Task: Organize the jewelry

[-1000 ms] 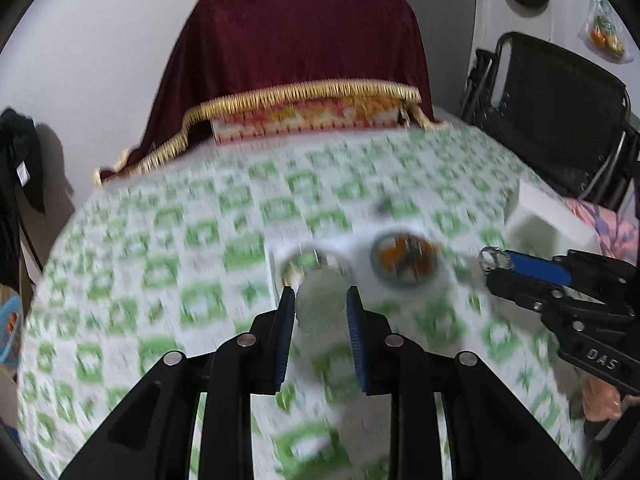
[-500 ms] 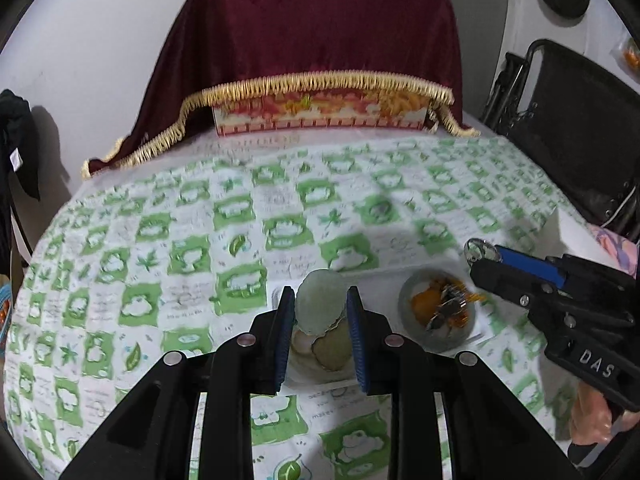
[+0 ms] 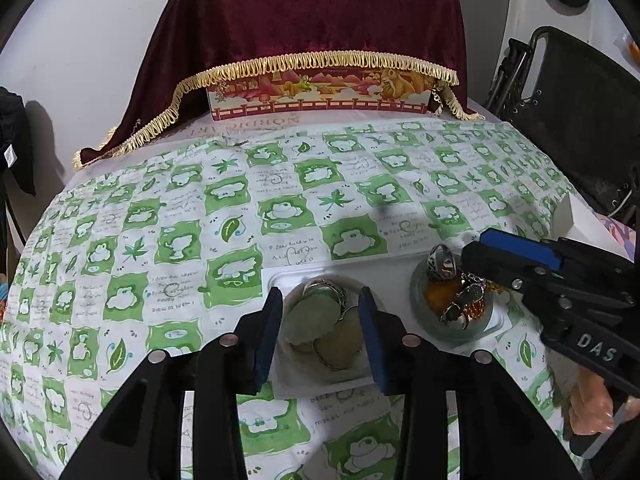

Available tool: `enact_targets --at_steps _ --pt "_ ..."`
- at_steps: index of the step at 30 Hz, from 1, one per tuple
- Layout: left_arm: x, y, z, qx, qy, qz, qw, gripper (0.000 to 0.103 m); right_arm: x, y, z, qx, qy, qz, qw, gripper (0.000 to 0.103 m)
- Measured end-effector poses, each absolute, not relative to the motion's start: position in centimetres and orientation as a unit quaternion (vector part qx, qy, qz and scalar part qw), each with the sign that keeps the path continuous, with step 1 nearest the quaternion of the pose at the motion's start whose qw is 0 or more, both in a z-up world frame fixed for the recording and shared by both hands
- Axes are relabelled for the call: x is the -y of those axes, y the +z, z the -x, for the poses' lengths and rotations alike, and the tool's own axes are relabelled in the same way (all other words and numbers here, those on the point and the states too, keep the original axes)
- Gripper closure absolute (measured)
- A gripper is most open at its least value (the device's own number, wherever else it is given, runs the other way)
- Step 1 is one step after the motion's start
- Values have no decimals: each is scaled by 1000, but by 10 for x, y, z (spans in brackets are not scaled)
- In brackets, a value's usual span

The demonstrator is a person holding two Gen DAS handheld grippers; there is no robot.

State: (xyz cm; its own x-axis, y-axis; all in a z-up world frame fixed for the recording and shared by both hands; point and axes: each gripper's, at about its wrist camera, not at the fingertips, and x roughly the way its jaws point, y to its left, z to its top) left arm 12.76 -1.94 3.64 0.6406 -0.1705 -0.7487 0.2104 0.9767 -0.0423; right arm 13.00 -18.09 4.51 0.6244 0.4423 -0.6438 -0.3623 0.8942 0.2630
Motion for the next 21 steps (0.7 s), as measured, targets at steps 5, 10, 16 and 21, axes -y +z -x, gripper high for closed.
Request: enact_targets --at_steps 5,10,16,21 --pt "16 42 -122 -403 -103 -20 909 62 186 51 -126 -359 225 -63 904 75" --pt "15 46 -118 -394 -95 -22 914 56 189 56 -122 -352 223 -67 907 75" --pt "17 53 -106 -381 -90 -26 920 51 187 59 -111 -344 223 -59 910 75" --pt "20 57 -92 -378 -81 -25 922 43 187 60 -99 -345 220 -59 911 75"
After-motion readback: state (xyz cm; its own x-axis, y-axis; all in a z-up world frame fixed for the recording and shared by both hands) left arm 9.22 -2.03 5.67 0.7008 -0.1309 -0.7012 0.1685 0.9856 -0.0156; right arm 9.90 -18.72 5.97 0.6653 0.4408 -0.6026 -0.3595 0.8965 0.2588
